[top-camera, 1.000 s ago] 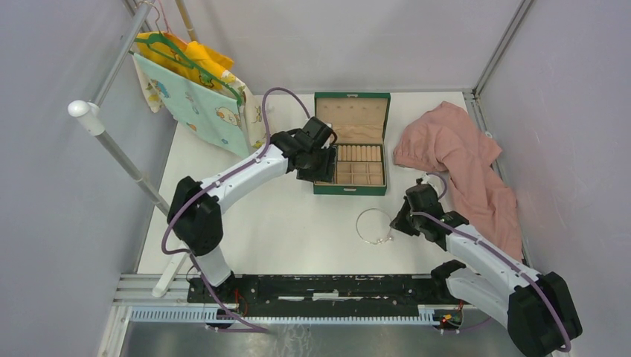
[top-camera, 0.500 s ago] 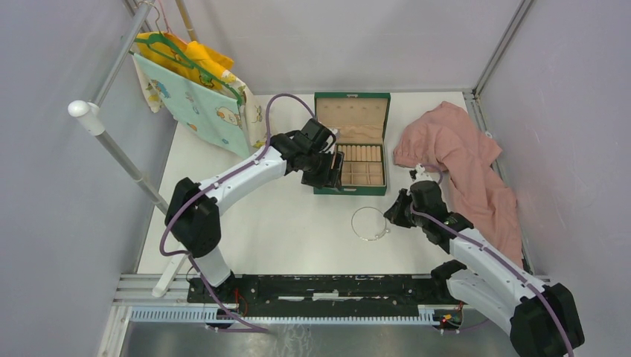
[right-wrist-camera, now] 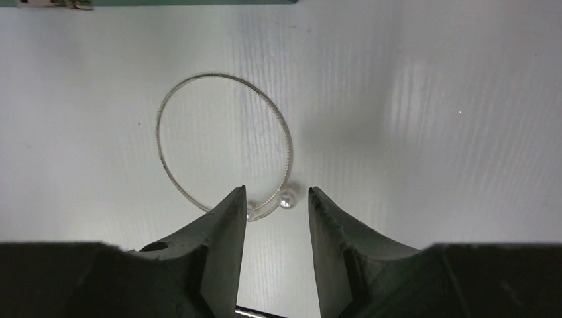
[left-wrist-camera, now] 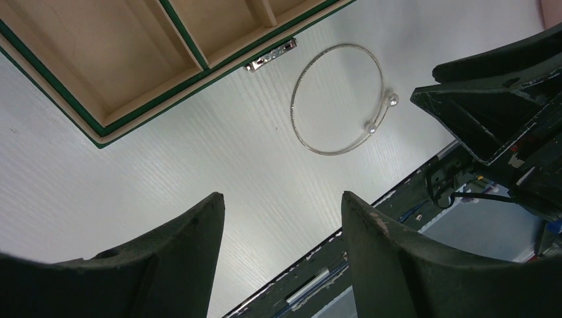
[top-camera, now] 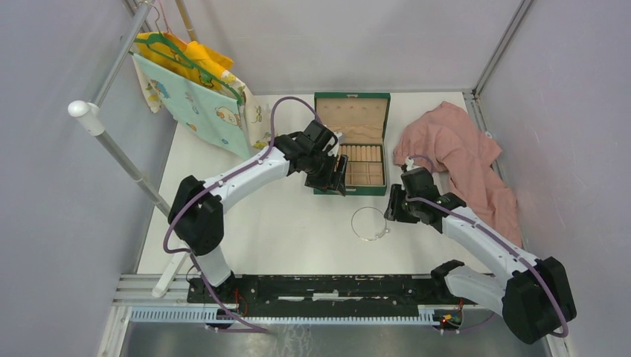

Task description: Organize the mixed jewelry

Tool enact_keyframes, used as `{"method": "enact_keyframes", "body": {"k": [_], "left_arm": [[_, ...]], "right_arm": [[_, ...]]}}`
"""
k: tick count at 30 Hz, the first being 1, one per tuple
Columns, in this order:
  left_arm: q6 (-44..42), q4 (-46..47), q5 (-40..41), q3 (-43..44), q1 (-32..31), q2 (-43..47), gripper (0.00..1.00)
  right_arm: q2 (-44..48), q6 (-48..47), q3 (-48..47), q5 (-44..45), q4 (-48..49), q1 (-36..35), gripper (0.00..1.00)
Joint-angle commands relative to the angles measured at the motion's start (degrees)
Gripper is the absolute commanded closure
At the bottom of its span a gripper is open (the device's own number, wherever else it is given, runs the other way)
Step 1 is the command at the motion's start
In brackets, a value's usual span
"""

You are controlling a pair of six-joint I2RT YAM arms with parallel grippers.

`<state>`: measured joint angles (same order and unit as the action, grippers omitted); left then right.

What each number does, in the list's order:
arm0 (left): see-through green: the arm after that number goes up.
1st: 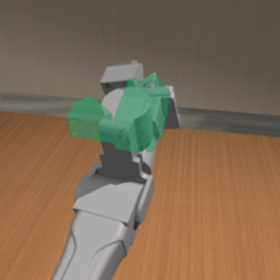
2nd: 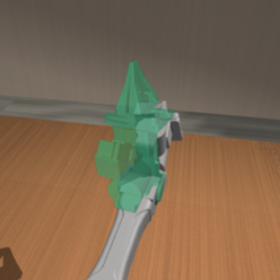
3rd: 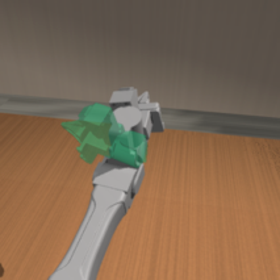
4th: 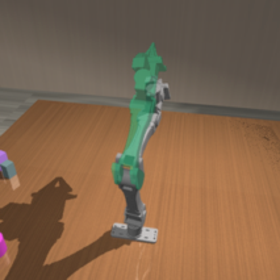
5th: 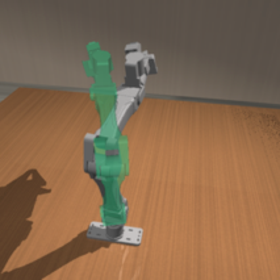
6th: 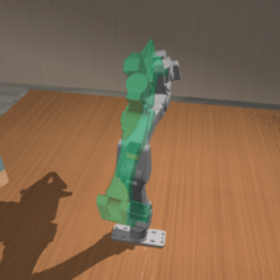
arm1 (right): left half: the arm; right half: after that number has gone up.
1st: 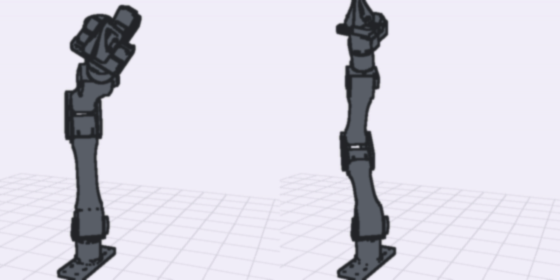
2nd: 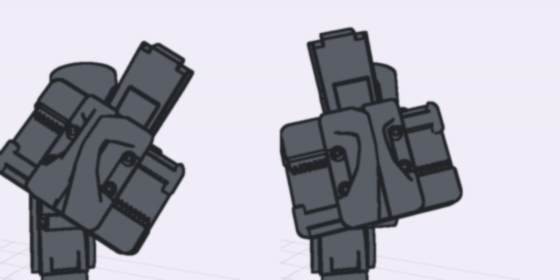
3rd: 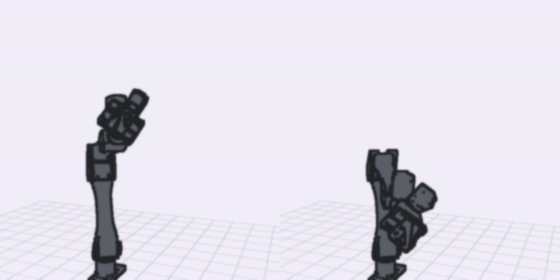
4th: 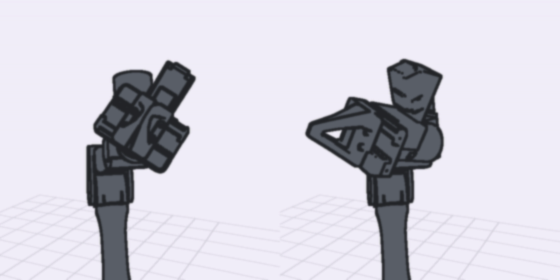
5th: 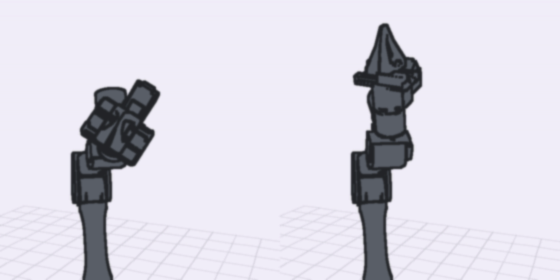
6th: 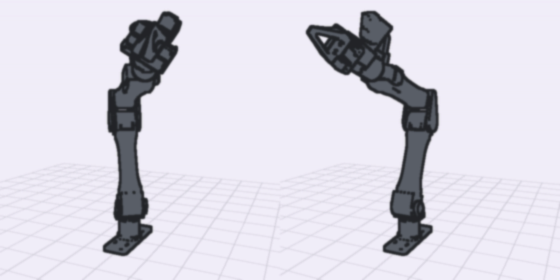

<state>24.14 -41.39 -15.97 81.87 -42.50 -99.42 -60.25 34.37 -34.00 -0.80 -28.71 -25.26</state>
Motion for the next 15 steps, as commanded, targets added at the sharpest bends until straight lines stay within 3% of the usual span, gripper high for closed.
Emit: {"method": "enact_keyframes", "body": {"k": [1,12,15], "left_arm": [[-1.68,1.81,1.09,1.07,-0.15,-1.0,0.29],[-1.54,0.81,3.29,0.66,-0.17,-0.83,0.3],[-1.63,0.64,3.69,0.53,-0.12,-0.7,0.3]], "right_arm": [[-2.38,-0.37,-2.87,3.27,-7.41,-0.98,0.53],[-7.39,8.78,1.02,-2.35,-2.28,-2.03,0.54],[-8.6,8.94,0.78,-1.87,-2.52,-2.05,0.6]]}}
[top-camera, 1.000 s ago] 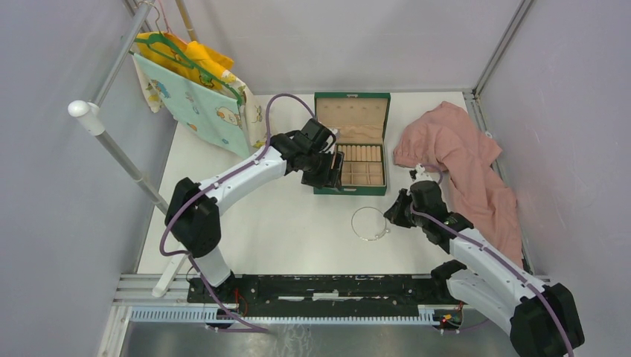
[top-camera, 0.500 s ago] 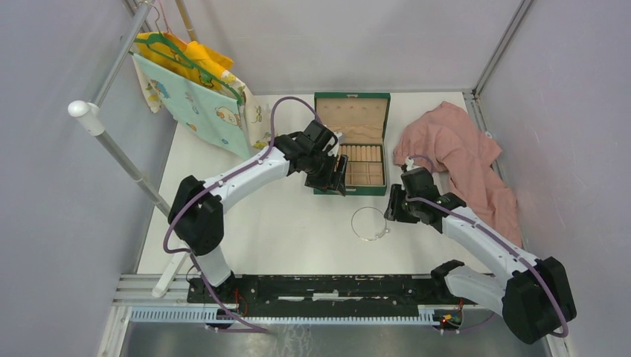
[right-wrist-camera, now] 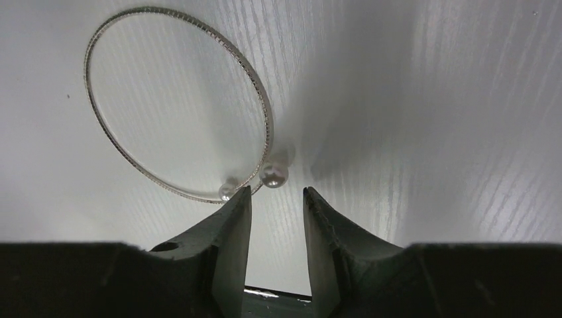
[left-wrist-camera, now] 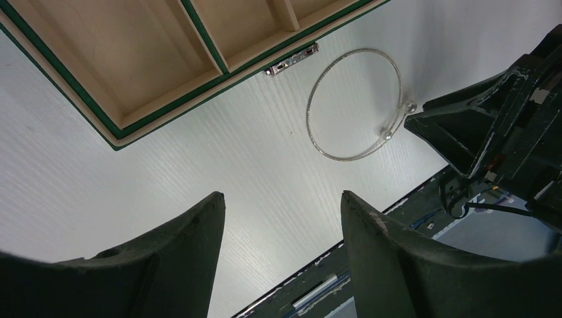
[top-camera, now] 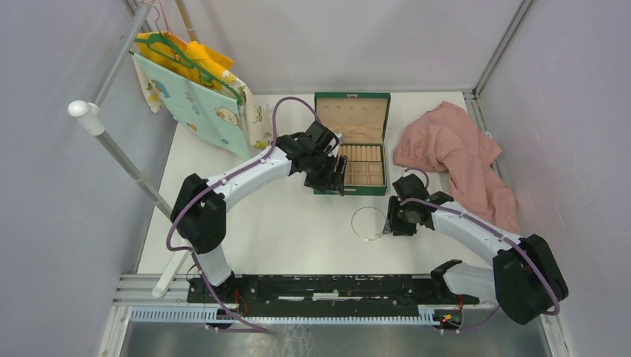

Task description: Organize the mixed jewelry

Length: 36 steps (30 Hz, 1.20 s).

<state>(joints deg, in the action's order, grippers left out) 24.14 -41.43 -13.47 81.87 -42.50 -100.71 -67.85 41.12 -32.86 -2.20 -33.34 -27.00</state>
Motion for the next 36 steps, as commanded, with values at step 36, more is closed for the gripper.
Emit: {"method": "enact_keyframes", "body": {"k": [36], "left_arm": [[-1.59,1.27,-2.68,-4.43,-0.06,-0.98,0.23]], "right_arm": [[2.69,1.23,2.71,-2.24,9.76,-0.68,1.0]]}}
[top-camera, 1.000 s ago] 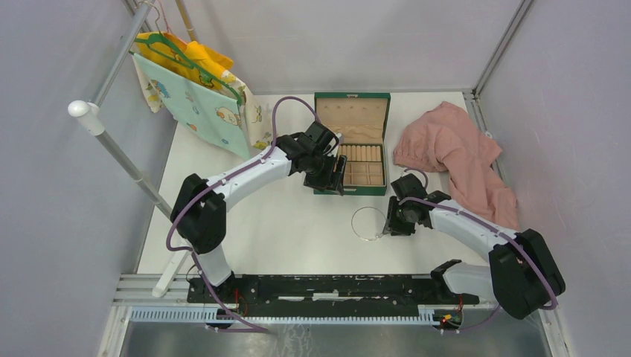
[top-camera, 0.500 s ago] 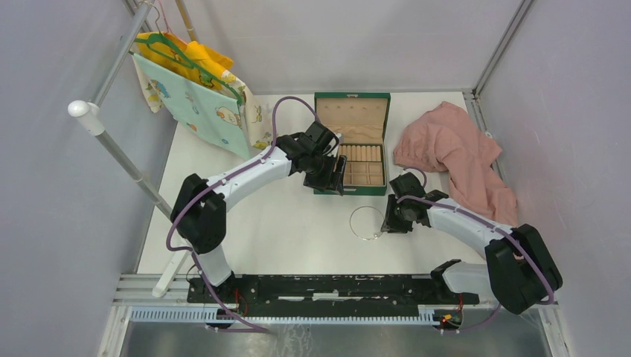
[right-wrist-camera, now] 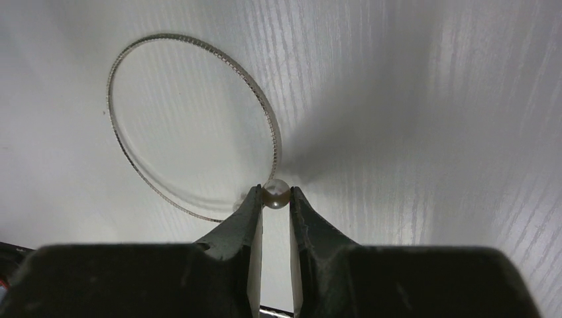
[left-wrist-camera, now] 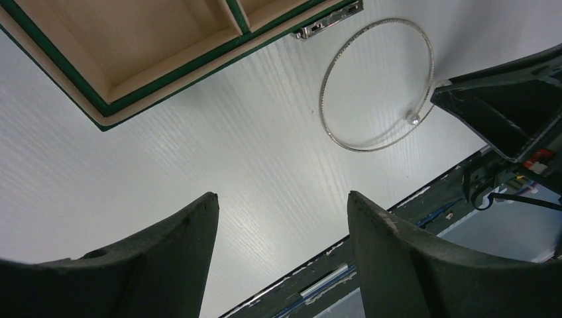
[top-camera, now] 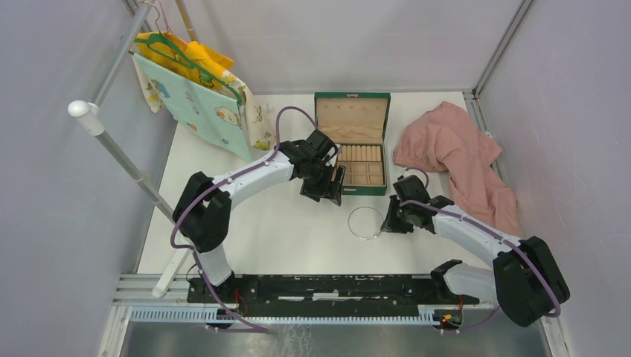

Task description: Organize the mixed jewelry

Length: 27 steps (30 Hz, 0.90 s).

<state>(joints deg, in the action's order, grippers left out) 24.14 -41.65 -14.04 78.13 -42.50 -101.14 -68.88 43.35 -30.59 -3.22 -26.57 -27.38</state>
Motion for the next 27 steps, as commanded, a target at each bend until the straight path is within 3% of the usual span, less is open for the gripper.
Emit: {"method": "enact_keyframes", "body": {"k": [1,12,19,22,27], "left_arm": [[-1.3,1.96,-2.51,-1.07,-0.04,-0.46,0.23],[0.47,7.0,-11.73,-5.42,0.0,-0.59,0.14],[4.27,11.5,-15.18,-7.16,-0.07,-2.63,0.16],[5.58,12.83,-15.65,-7.36,-0.09,-3.57,0.2],[8.04,16.22,-17.98,-7.75,-0.81,-4.38,0.42]], "right_arm": [[4.45,-1.26,0.57,-1.28,2.85,-0.3,1.0],[12.39,-1.72,2.86,-4.68,5.76,-0.32,1.0],[15.54,-1.16,4.16,-7.93,9.24,-0.33,1.0],[16.38,-0.58,4.72,-8.5,9.89,-0.23,1.0],[16.98,-0.38,4.97,-8.5,9.94,-0.3,1.0]]}}
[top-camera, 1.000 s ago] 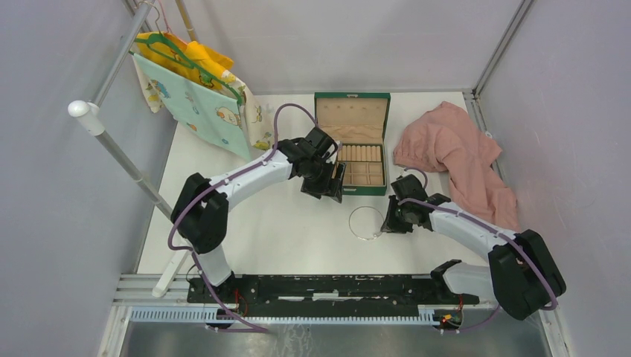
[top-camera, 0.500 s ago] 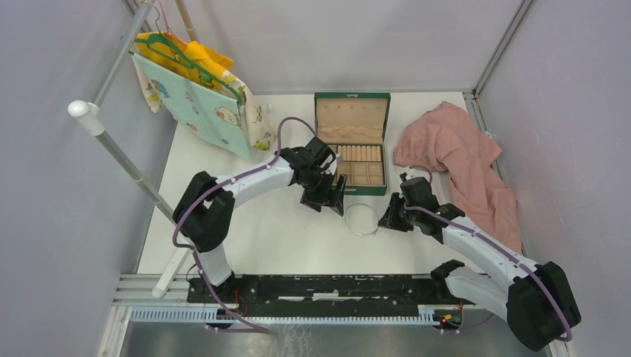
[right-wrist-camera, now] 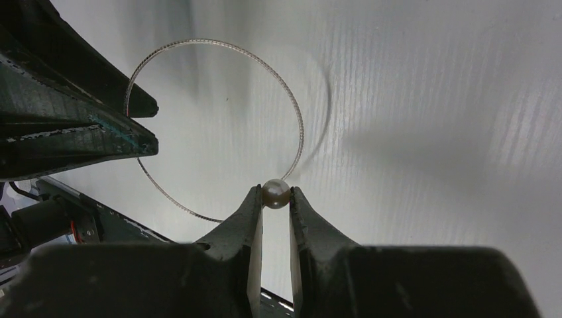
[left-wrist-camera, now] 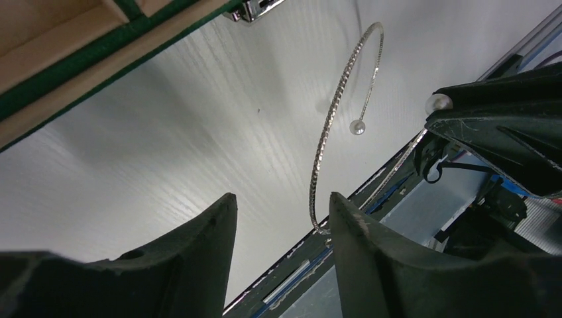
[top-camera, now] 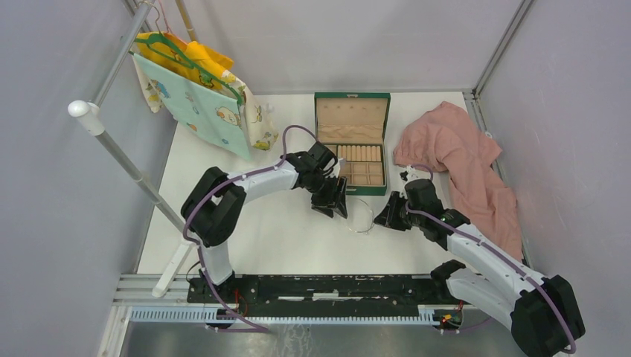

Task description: Organize the mixed jewelry

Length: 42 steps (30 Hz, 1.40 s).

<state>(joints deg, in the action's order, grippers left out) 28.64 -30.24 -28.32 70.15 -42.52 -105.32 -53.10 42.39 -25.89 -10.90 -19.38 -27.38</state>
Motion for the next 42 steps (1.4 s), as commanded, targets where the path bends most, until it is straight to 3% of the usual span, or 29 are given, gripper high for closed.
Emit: {"method": "enact_keyframes", "body": {"k": [1,6,8,11,13,15,23,30,33,35,42], "left_arm": [[3.53,4.77,-3.76,0.51,-0.93,-0.68,0.48],[3.13,2.96,-2.61,2.43,-1.05,-0.97,0.97],[2.18,1.52,-2.62,3.77,-1.05,-0.64,0.98],[-1.31,-1.77,-2.33,7.75,-1.05,0.09,0.98],[-4.31,-5.32,-1.08,11.43,-1.07,0.62,0.98],[-7.23,-8.8,0.21,15.2,-1.03,1.26,0.98],[-17.4,-18.08,7.1,27.28,-0.79,2.14,0.98],[-17.22,-17.88,12.53,29.14,-0.72,3.4,0.98],[-17.83,-18.24,12.93,29.66,-0.71,3.54,0.98],[-18.05,-18.67,12.97,29.92,-0.69,3.48,0.98],[-17.77,-19.41,11.86,30.4,-0.72,3.7,0.98]], "right_arm": [[1.24,0.59,0.23,-0.81,2.76,-0.26,1.0],[1.31,0.5,0.22,-0.47,2.45,-0.31,1.0],[1.39,-0.11,-0.01,-0.53,2.48,-0.31,0.96],[1.92,-2.53,-1.31,-0.09,1.96,-0.31,0.59],[2.26,-5.92,-3.17,0.4,0.83,-0.27,0.42],[2.37,-10.31,-6.02,-0.19,-0.81,-0.26,0.37],[6.78,-23.69,-14.9,-2.42,-3.19,-0.19,0.33],[17.16,-23.7,-11.29,14.01,2.89,-0.28,0.31],[14.1,-29.76,-14.32,10.21,-0.27,-0.3,0.3],[10.1,-31.48,-15.92,7.38,-2.12,-0.35,0.36],[6.99,-31.48,-10.89,7.06,6.75,-0.83,0.36]]}}
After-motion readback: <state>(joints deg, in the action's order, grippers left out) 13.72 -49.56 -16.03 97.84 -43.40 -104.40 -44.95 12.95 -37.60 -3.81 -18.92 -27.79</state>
